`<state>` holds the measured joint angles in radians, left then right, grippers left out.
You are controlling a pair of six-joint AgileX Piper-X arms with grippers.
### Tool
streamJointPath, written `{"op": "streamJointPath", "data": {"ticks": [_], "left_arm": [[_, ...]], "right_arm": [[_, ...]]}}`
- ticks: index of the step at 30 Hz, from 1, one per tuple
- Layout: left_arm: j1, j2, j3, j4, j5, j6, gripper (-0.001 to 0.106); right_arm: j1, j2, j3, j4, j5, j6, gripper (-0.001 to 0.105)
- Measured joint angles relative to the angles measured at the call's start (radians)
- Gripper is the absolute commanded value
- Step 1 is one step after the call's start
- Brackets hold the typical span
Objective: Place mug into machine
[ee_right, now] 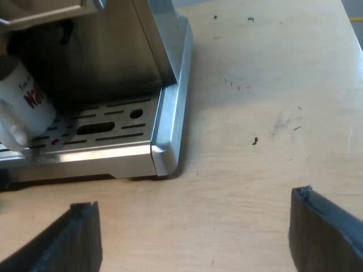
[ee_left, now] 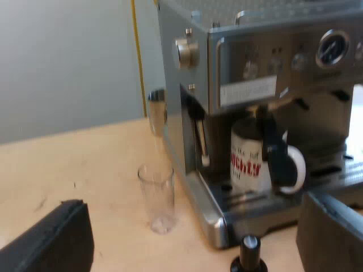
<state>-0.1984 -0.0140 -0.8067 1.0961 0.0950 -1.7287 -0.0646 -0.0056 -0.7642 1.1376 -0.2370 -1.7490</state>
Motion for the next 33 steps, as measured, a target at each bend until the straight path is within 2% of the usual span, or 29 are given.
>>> {"op": "streamJointPath", "data": {"ticks": [20,26,33], "left_arm": [[0.000,0.000,0.208,0.000,0.009,0.000,0.079],[0.000,0.000,0.246,0.001,0.018,0.000,0.079],[0.000,0.002,0.263,-0.001,0.061,0.000,0.079]], "right_arm": [[0.000,0.000,0.231,-0.067,0.000,0.000,0.070],[0.000,0.000,0.235,-0.084,0.000,0.000,0.070],[0.000,0.000,0.235,-0.087,0.000,0.000,0.070]]}}
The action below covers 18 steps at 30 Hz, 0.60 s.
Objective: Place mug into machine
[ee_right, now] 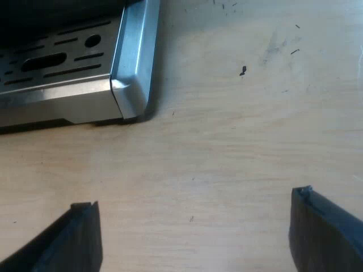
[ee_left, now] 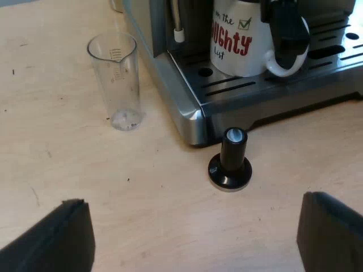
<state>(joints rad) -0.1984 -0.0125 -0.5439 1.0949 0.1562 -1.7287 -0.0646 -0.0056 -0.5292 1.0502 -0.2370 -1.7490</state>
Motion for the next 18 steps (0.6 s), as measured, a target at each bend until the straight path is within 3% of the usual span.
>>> {"op": "streamJointPath", "data": {"ticks": [6,12,18], "left_arm": [[0.000,0.000,0.000,0.000,0.006,0.000,0.079],[0.000,0.000,0.000,0.000,0.056,0.000,0.079],[0.000,0.000,0.038,-0.072,0.056,0.028,0.079]], "right_arm": [[0.000,0.000,0.000,0.000,0.000,0.000,0.070],[0.000,0.000,0.000,0.000,0.000,0.000,0.070],[0.000,0.000,0.000,0.000,0.000,0.000,0.070]]}}
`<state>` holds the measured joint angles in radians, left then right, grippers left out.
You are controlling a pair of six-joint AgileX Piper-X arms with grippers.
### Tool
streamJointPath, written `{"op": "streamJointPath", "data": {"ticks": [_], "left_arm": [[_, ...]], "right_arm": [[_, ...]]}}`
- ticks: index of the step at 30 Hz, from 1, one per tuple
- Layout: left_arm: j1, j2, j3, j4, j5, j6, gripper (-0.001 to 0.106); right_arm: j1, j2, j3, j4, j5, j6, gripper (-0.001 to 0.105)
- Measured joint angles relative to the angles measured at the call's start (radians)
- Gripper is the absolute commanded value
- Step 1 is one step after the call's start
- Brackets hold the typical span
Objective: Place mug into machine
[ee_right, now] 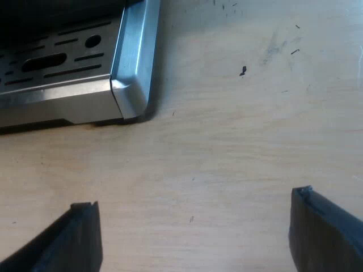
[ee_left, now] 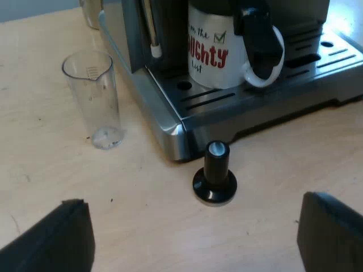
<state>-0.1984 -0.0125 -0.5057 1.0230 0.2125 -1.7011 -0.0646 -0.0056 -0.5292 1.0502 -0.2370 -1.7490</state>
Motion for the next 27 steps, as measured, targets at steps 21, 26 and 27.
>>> {"op": "streamJointPath", "data": {"ticks": [21,26,27], "left_arm": [[0.000,0.000,0.013,-0.031,0.000,0.010,0.079],[0.000,0.000,0.013,-0.031,0.000,0.010,0.079],[0.000,0.000,0.013,-0.031,0.000,0.010,0.079]], "right_arm": [[0.000,0.000,0.000,0.000,0.000,0.000,0.070],[0.000,0.000,0.000,0.000,0.000,0.000,0.070],[0.000,0.000,0.000,0.000,0.000,0.000,0.070]]}}
